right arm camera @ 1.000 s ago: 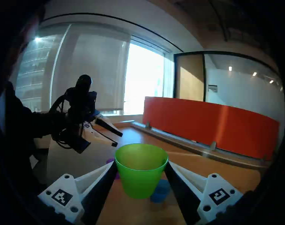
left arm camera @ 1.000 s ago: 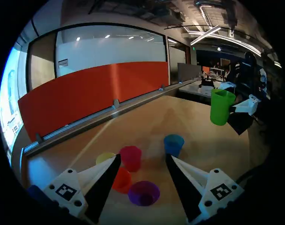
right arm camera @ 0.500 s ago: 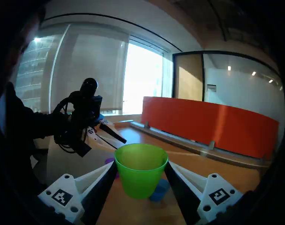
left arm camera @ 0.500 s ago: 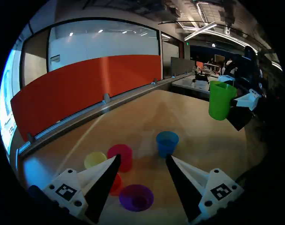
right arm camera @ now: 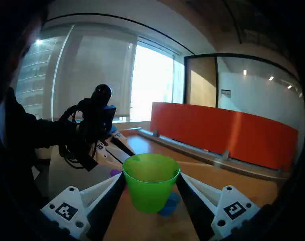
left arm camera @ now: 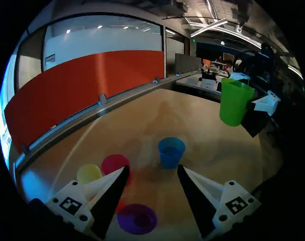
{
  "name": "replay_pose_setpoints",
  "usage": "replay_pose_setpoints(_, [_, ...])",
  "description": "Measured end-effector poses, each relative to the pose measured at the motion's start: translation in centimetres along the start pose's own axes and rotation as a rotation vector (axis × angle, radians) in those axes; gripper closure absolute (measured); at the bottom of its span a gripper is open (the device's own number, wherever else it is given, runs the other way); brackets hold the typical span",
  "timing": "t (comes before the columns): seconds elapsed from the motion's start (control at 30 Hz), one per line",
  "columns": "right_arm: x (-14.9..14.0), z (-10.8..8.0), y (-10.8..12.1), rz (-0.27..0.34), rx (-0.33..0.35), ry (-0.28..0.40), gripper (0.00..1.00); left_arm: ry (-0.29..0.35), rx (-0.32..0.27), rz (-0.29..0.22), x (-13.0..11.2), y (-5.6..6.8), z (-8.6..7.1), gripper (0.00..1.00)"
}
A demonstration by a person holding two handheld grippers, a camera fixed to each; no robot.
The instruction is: Pour water
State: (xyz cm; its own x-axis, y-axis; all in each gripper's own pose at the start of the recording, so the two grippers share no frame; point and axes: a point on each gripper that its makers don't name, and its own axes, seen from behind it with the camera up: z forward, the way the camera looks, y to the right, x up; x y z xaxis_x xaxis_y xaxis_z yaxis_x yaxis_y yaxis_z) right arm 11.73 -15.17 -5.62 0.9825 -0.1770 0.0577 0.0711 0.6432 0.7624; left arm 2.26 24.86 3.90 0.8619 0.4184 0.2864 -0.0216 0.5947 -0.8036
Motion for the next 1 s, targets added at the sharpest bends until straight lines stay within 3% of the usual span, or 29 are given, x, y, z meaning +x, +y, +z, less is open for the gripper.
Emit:
replay_pose_setpoints(0.5, [-0.2,0.1,0.7,0.013,-0.008,-0.002,0.1,-0.073,-0.028,0.016,-1.3,1.2,2.9,0.12])
replay_pose_setpoints(1.0, [-0.2,-0.1,1.4,0.017,-0.021,0.0,0.1,-0.114,-0.045,0.0,-2.1,2.1,5.7,0.12])
